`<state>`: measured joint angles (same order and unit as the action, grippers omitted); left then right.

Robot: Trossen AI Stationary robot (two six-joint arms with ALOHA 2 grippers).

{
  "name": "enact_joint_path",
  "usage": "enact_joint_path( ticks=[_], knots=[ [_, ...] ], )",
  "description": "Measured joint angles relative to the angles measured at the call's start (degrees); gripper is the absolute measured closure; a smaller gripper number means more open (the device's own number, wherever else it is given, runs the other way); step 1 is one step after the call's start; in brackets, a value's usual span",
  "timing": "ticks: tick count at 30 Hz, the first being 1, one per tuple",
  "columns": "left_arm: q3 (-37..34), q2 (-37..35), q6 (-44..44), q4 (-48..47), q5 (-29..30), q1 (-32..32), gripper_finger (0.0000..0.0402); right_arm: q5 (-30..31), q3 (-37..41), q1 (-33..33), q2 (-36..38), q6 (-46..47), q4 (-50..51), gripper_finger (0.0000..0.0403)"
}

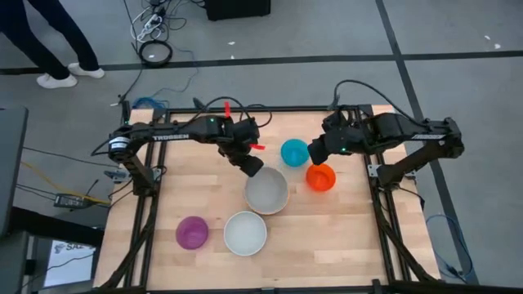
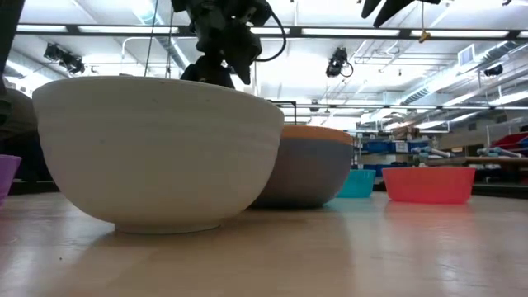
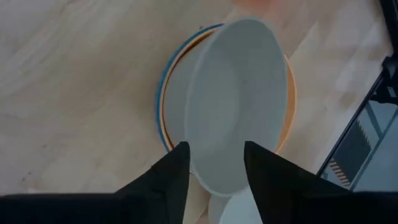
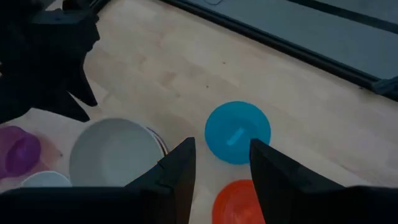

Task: Nest bowls inside each other
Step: Stack the gray bowl on top of the orange bowl

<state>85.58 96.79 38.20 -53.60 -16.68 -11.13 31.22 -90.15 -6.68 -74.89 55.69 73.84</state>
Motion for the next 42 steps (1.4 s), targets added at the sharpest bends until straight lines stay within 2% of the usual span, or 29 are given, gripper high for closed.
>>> enact_joint_path(
  ticks=[5,10,13,20,26,35,38,42],
  knots=[
    [0.0,0.0,0.0,0.0,-0.5,0.0,0.0235,-1.3,0.0,0.0,-1.5,-0.4,0.4,0.0264],
    [0.0,0.5,-1.6,-0.1,3.6,0.2,0.0234,-1.4,0.0,0.0,-2.7,-0.7,0.5,0.0264],
    [0.0,2.1,-2.3,-0.1,4.0,0.3,0.0234,-2.2,0.0,0.0,-3.7,-0.8,0.6,0.0264],
    [0.0,6.4,-2.0,-0.7,-2.1,1.1,0.0234,-3.9,0.0,-0.1,-5.3,-1.8,0.2,0.0264],
    [0.5,6.3,-1.5,-1.5,-6.4,0.9,0.0234,-4.4,0.0,-0.1,-5.6,-1.8,0.2,0.0264],
    [6.7,4.0,-0.3,-1.8,-1.0,0.9,0.0234,-4.4,0.0,-0.1,-5.6,-1.8,0.2,0.0264],
    [5.0,4.7,-0.5,-1.4,-1.1,1.7,0.0234,-4.3,0.0,-0.1,-5.6,-1.8,0.2,0.0264],
    [-1.2,5.0,-0.2,2.5,-1.4,2.3,0.0234,-4.3,0.0,-0.1,-5.6,-1.6,0.2,0.0264]
  ],
)
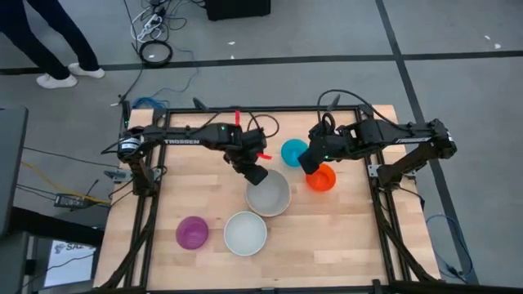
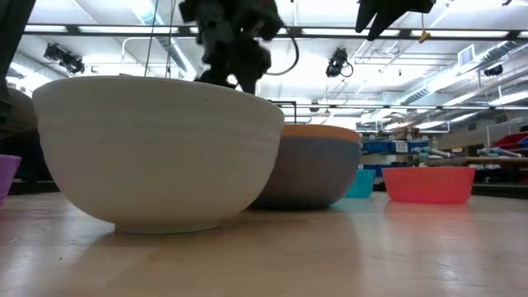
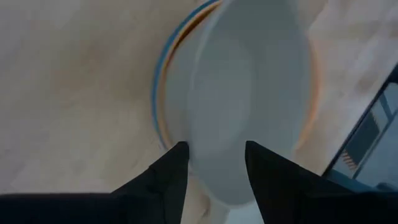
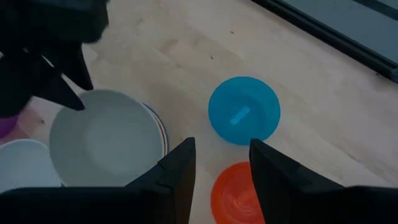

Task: Nest bowls inside each other
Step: Stack the gray bowl on top of the orange bowl, then stack the blue bowl on top of the gray bowl

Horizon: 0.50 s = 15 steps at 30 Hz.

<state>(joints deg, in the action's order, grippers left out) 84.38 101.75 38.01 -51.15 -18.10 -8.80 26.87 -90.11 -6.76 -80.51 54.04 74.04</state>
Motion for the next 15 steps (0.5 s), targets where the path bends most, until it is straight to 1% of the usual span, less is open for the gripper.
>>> enact_joint_path(
  ticks=[3,7,10,15],
  knots=[
    [-3.7,0.1,0.4,0.5,-4.1,0.0,0.0234,0.0,0.0,0.0,0.0,0.2,0.0,0.0264],
    [-3.3,-0.2,1.3,0.0,-7.5,-0.2,0.0234,0.0,0.0,0.0,0.0,0.2,0.0,0.0264],
    [0.5,-0.9,1.6,0.1,-8.1,-0.5,0.0234,0.0,0.0,0.0,0.0,0.3,0.0,0.0264],
    [9.8,-1.3,0.9,-1.1,-7.9,-0.6,0.0234,-0.1,0.0,0.2,0.0,0.3,0.4,0.0264]
  ],
)
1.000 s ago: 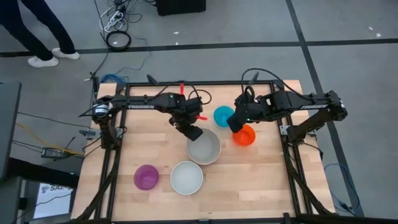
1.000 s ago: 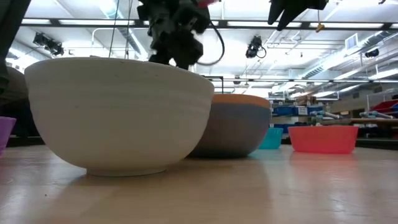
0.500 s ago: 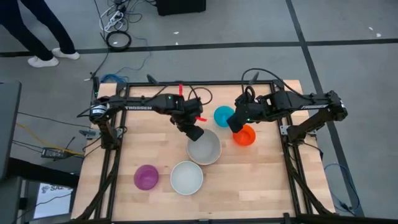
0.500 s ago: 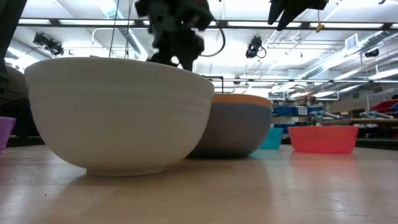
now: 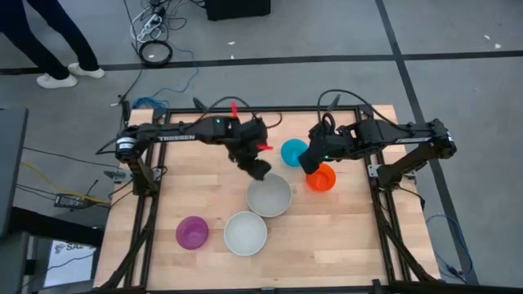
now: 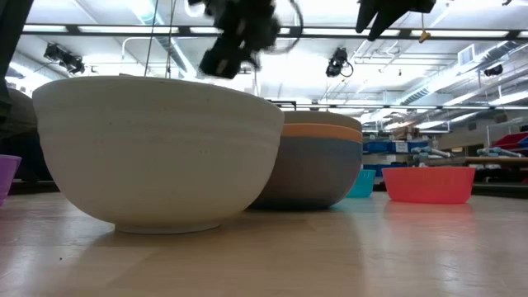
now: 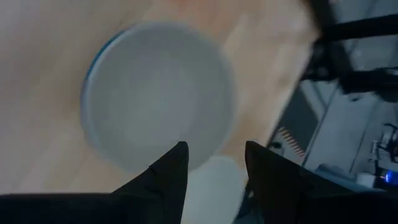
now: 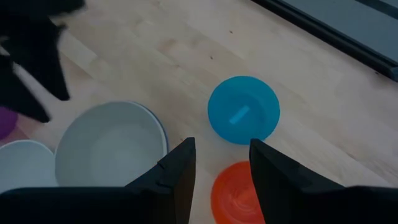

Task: Nest bowls inside each other
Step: Stack the blue bowl on top of the gray bowl

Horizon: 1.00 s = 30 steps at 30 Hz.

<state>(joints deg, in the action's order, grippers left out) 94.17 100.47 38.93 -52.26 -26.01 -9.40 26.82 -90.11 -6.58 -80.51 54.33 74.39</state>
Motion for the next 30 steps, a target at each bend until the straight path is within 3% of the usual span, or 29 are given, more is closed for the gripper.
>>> enact_joint_path(
  ticks=[4,11,17,24,30],
  knots=[
    [8.8,-1.4,-2.7,-3.7,3.4,-1.0,0.0234,-2.3,0.0,1.8,0.0,2.2,1.2,0.0264],
    [20.3,-5.1,-13.4,-22.1,20.6,-2.4,0.0234,-8.7,0.0,7.7,0.0,-1.6,1.4,0.0264],
    [21.0,-10.5,-16.3,-27.7,22.5,-3.0,0.0234,-13.5,0.8,12.9,0.0,-9.4,1.7,0.0264],
    [21.0,-12.1,-16.7,-38.1,26.7,-3.0,0.0234,-19.4,7.0,15.6,0.0,-11.5,4.6,0.0264],
    [20.9,-12.5,-16.7,-37.5,26.9,-2.9,0.0234,-23.9,15.2,16.8,0.0,-13.7,-12.7,0.0264]
  ],
)
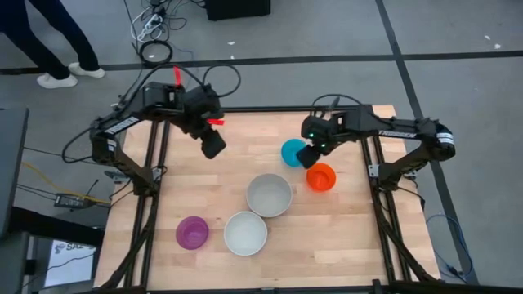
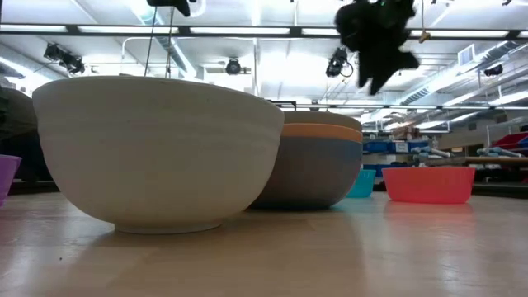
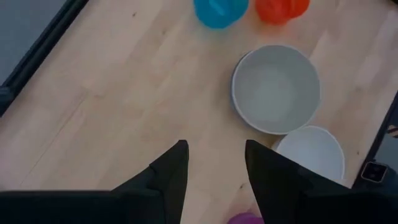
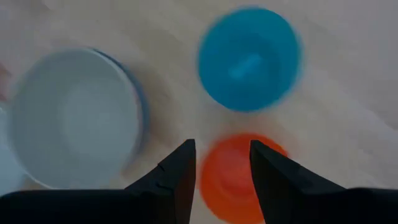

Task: Nest bowls inside each other
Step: Stack the blue bowl on top of the gray bowl

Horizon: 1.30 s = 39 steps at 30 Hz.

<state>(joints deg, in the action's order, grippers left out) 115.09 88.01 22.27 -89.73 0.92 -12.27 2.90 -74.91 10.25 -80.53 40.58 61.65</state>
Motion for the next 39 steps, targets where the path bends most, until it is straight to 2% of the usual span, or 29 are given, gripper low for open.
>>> enact_joint_path(
  ticks=[2,10,19,30,33,37,39],
  knots=[
    [0.0,0.1,0.0,0.0,1.0,0.0,0.0234,-0.6,2.7,0.3,-0.7,-0.3,-5.8,0.0264],
    [0.0,0.1,0.5,-0.1,2.4,0.0,0.0234,-5.5,6.5,2.4,-9.3,-6.7,-14.6,0.0266],
    [0.0,0.2,2.2,-0.3,2.5,0.0,0.0234,-5.9,3.8,2.4,-19.4,-13.5,-14.3,0.0265],
    [0.0,0.2,2.2,-0.3,4.1,0.0,0.0234,-3.4,3.8,2.6,-26.5,-17.6,-13.7,0.0269],
    [0.0,0.2,1.8,-0.3,4.9,0.0,0.0234,-2.9,3.8,2.7,-27.2,-19.2,-13.2,0.0291],
    [0.0,0.2,1.0,-0.3,5.4,-0.7,0.0234,-3.0,3.8,3.3,-26.4,-21.0,-13.3,0.037],
    [0.0,0.2,0.6,-0.3,5.4,-1.1,0.0234,-2.6,3.7,3.6,-24.9,-22.0,-13.0,0.0393]
  ],
)
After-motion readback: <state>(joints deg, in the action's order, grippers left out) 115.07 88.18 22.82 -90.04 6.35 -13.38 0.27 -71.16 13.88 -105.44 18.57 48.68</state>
